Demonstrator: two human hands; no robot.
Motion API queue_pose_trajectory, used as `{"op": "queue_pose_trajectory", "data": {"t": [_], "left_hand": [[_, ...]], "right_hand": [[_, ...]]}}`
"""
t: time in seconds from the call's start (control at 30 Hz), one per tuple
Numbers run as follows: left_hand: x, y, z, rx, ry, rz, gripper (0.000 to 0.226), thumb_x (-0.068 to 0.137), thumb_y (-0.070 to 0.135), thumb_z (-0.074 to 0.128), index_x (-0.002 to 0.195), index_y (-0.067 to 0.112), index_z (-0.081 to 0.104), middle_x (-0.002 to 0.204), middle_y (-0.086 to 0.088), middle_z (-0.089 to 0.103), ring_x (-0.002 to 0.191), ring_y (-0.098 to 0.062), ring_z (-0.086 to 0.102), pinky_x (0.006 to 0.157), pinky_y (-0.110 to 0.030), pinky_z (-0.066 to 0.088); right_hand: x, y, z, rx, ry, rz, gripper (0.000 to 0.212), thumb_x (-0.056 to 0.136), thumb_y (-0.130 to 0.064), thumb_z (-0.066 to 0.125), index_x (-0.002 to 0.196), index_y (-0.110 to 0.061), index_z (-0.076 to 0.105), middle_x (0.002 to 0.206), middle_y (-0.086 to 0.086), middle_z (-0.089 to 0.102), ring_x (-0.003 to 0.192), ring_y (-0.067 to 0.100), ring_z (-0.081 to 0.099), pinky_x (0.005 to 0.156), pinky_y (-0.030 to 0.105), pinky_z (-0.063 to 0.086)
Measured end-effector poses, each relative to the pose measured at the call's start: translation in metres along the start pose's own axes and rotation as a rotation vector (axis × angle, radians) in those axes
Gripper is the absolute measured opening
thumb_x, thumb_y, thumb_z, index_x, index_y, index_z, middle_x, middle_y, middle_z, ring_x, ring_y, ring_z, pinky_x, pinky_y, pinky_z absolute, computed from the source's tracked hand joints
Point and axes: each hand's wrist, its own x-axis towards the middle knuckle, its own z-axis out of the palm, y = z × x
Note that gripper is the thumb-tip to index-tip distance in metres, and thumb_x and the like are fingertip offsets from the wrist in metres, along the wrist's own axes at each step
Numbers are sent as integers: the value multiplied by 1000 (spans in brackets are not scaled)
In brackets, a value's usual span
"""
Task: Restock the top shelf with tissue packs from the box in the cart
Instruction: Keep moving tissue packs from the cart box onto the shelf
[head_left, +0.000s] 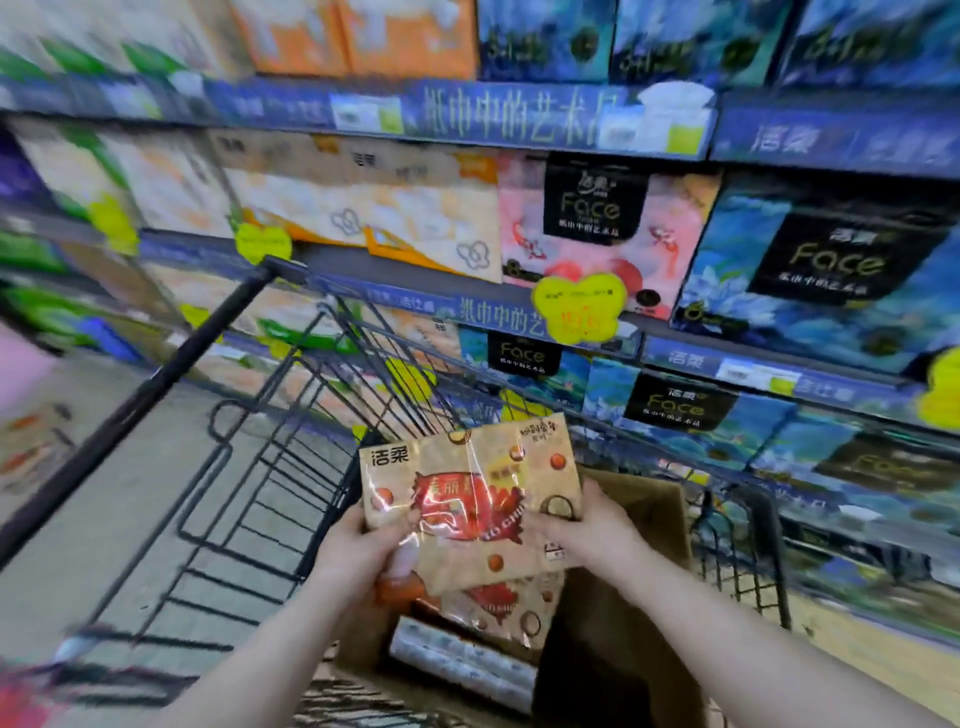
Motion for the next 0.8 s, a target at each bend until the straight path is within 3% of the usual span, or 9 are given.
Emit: {"op": "queue_pose_trajectory", "data": {"t": [0.1,0.23,0.37,0.5,0.63,0.8], "left_hand": [[-18,15,-24,-19,44,46,29,82,21,71,108,12,60,96,-11,73,84,-27,71,71,-36,56],[-43,32,-60,-65,131,148,23,82,18,71,103,17,62,93,-6,73,82,-22,71,67,-31,55],[-63,45,-106,-128,210,205,30,80,23,73,107,19,62,95,-5,74,84,-22,72,74,-36,57],[-80,58,-166,-184,257,272,38,74,28,76,109,18,62,95,-5,74,84,-23,72,74,-37,57],[-100,58,-243,-216,344,337,45,68,35,82,105,19,64,96,-3,74,87,-23,71,82,-41,56],[-134,39,-369,-304,476,400,28,79,24,74,104,18,63,97,-2,72,84,-18,69,68,-30,54]], "right_hand": [[-7,-27,7,13,-22,-93,66,67,-46,79,122,-24,49,113,-6,64,107,17,61,95,41,50],[-22,-71,21,-10,-31,-204,53,73,-40,77,115,-28,47,107,-10,61,100,12,59,87,29,47],[-44,-120,45,-52,-45,-341,63,74,-43,75,128,-27,47,118,-8,62,106,13,58,92,32,48],[-72,-175,80,-60,-61,-458,64,75,-46,73,130,-29,45,114,-11,61,104,11,57,91,30,47],[-100,-228,137,-91,-68,-564,65,77,-47,72,133,-31,43,117,-9,60,100,9,52,84,26,42],[-146,-293,247,-141,-122,-652,59,78,-46,71,127,-25,46,111,-8,59,98,11,52,83,25,40]]}}
